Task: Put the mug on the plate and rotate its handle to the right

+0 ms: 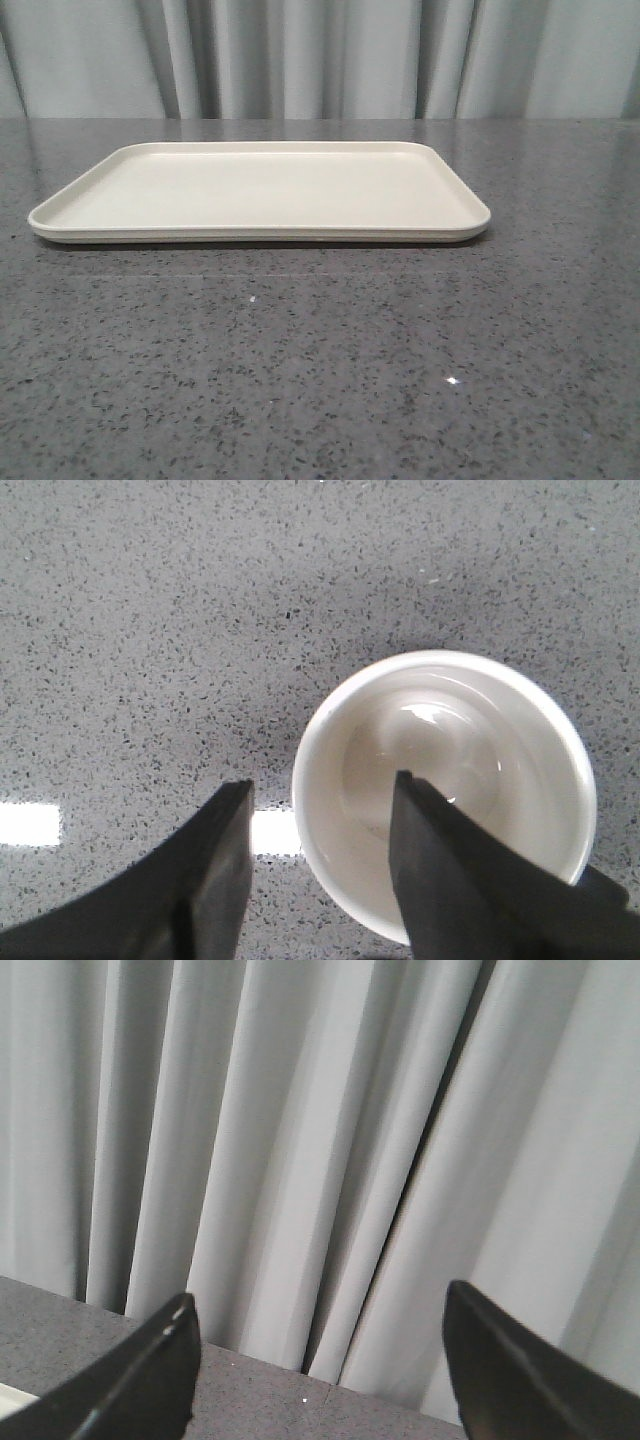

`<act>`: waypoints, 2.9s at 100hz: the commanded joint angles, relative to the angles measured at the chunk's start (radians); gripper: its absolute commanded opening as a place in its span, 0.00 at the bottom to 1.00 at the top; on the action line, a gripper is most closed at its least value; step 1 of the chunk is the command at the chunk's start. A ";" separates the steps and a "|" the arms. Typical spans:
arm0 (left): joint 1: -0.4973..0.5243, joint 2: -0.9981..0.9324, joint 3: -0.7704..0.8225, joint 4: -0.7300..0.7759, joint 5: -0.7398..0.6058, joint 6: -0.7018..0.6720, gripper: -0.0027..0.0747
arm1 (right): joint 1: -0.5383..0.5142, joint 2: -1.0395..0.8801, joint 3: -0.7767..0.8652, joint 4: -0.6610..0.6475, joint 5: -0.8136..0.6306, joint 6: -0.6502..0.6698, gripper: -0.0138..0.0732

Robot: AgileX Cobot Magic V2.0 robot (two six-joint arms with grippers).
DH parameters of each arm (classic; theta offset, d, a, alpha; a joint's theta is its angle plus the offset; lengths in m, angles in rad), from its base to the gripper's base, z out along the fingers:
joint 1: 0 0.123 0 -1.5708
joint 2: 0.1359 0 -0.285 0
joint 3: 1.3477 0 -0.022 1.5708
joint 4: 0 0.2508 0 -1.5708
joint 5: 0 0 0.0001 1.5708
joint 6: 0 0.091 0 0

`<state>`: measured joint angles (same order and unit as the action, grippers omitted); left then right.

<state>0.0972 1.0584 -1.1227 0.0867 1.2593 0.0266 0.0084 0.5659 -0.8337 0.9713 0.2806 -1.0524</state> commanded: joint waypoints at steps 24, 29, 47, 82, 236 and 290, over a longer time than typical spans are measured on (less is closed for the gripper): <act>-0.007 -0.010 0.045 0.007 -0.016 -0.002 0.44 | 0.003 0.009 -0.026 0.010 -0.060 -0.007 0.75; -0.007 -0.010 0.052 0.007 -0.016 -0.002 0.44 | 0.003 0.009 -0.026 0.010 -0.061 -0.007 0.75; -0.007 -0.010 0.056 0.007 -0.033 -0.002 0.44 | 0.003 0.009 -0.026 0.010 -0.066 -0.007 0.75; -0.007 0.012 0.056 0.013 -0.070 -0.002 0.44 | 0.003 0.009 -0.026 0.010 -0.066 -0.007 0.75; -0.007 0.098 0.061 0.025 -0.107 -0.027 0.44 | 0.003 0.009 -0.026 0.010 -0.065 -0.007 0.75; -0.007 0.120 0.107 0.025 -0.144 -0.027 0.37 | 0.003 0.009 -0.026 0.010 -0.066 -0.007 0.75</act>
<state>0.0972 1.1937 -0.9920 0.1057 1.1551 0.0092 0.0084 0.5659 -0.8339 0.9713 0.2712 -1.0524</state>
